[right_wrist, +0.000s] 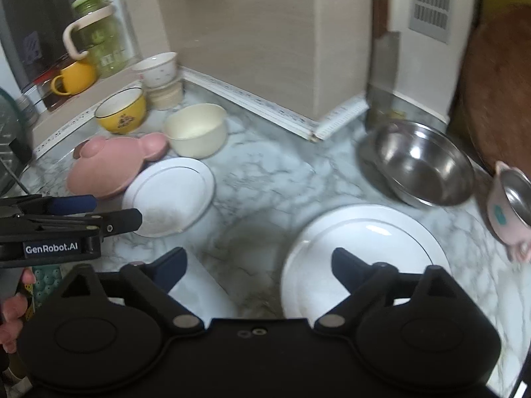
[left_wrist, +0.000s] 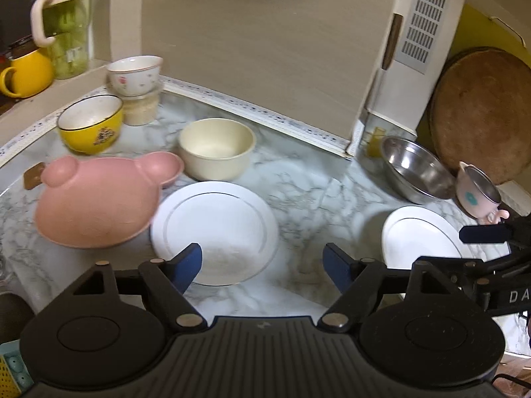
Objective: Organize plates and bowls
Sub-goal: 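Open both tools and move them to the small white plate, then close both tools on the small white plate rim and lift it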
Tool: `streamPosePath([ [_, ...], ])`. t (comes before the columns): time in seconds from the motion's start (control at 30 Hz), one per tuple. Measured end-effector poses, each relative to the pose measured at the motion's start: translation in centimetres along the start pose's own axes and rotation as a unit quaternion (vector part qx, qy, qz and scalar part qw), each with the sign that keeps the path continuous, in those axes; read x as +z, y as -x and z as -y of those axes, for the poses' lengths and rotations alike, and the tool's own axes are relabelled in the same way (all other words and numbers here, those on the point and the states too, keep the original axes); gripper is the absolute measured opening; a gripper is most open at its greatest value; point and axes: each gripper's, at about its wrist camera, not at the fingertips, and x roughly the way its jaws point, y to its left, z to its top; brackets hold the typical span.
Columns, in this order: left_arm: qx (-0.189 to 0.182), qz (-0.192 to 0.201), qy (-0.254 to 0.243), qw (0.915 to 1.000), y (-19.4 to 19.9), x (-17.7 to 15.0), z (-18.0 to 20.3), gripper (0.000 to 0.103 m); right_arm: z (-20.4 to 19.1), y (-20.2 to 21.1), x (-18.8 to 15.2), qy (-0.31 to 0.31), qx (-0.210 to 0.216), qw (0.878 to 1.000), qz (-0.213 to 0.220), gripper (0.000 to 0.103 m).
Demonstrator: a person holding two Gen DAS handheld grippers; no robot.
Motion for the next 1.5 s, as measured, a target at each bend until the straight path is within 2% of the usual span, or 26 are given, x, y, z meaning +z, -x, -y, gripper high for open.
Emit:
streamPosePath([
  [0.13,0.017,-0.004,0.01,0.9998,0.0,-0.2,-1.8,0.08,-1.5,-1.0,1.0,0.018,-0.002,1.0,0.01,0.102],
  [0.6,0.074,-0.019,0.067,0.9948,-2.8,-0.2,-7.7,0.08,-4.5,-7.2,4.2,0.038,0.006,0.999,0.006,0.103],
  [0.87,0.082,-0.032,0.069,0.9937,-5.5,0.2,-8.9,0.08,-5.0,-11.2,5.5,0.049,-0.002,0.999,-0.015,0.102],
  [1.1,0.061,-0.058,0.087,0.9926,-8.1,0.7,-10.1,0.08,-4.9,-14.5,6.3,0.041,0.006,0.998,-0.049,0.092],
  [1.27,0.044,-0.075,0.106,0.9905,-9.6,1.0,-10.6,0.079,-4.9,-16.7,6.6,0.028,0.012,0.997,-0.074,0.079],
  [1.33,0.042,-0.079,0.108,0.9901,-10.1,1.2,-10.6,0.075,-4.9,-17.4,6.6,0.024,0.014,0.996,-0.083,0.075],
  [1.4,0.034,-0.089,0.115,0.9887,-10.5,1.3,-10.7,0.065,-4.6,-18.1,6.7,0.013,0.017,0.996,-0.092,0.069],
  [1.5,0.032,-0.096,0.128,0.9866,-11.1,1.4,-11.0,0.065,-4.2,-18.8,6.8,-0.002,0.029,0.994,-0.103,0.06],
])
